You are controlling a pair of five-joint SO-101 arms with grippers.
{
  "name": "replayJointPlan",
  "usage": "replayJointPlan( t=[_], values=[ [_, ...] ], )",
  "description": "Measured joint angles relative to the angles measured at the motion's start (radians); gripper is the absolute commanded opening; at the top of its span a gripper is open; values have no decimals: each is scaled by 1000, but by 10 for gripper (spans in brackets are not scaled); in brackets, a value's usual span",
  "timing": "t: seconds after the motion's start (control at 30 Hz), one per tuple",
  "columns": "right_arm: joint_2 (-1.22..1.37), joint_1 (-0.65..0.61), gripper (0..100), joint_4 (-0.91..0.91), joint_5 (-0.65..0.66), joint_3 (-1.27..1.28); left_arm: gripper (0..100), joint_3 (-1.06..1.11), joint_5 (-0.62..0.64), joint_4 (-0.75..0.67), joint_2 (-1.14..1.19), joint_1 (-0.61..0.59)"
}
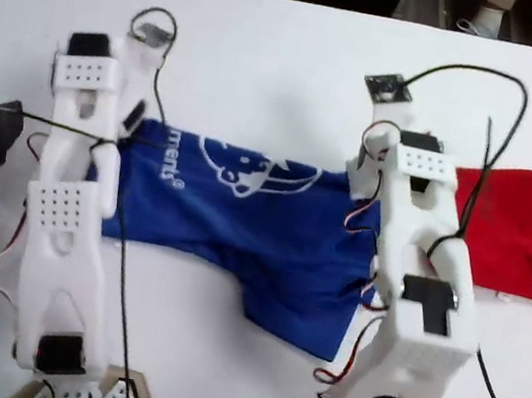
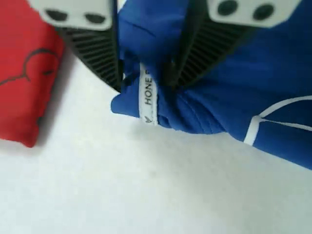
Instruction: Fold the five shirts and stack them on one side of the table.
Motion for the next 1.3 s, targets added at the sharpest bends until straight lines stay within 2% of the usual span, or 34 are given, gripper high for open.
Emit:
replayJointPlan(
  t=[0.23,0.37,0.5,0.67,0.77,0.97,1.17,1.3],
  values=[
    [-201,-14,269,181,66,0,180,351,-15,-2,-364,8],
    [-305,-98,271,327,140,11,180,595,-21,-2,-539,23],
    [-423,-221,270,379,302,170,180,827,-21,-46,-652,40],
    [-595,-272,269,299,488,496,180,1108,-21,-215,-695,37],
    [-683,-296,269,256,548,672,180,1218,-21,-298,-695,41],
    [-750,-376,269,157,566,853,180,1338,6,-453,-697,38],
    [-697,-381,265,25,566,887,180,1456,43,-582,-747,35],
    [-611,-370,170,-35,569,890,180,1487,43,-614,-753,35]
  ],
)
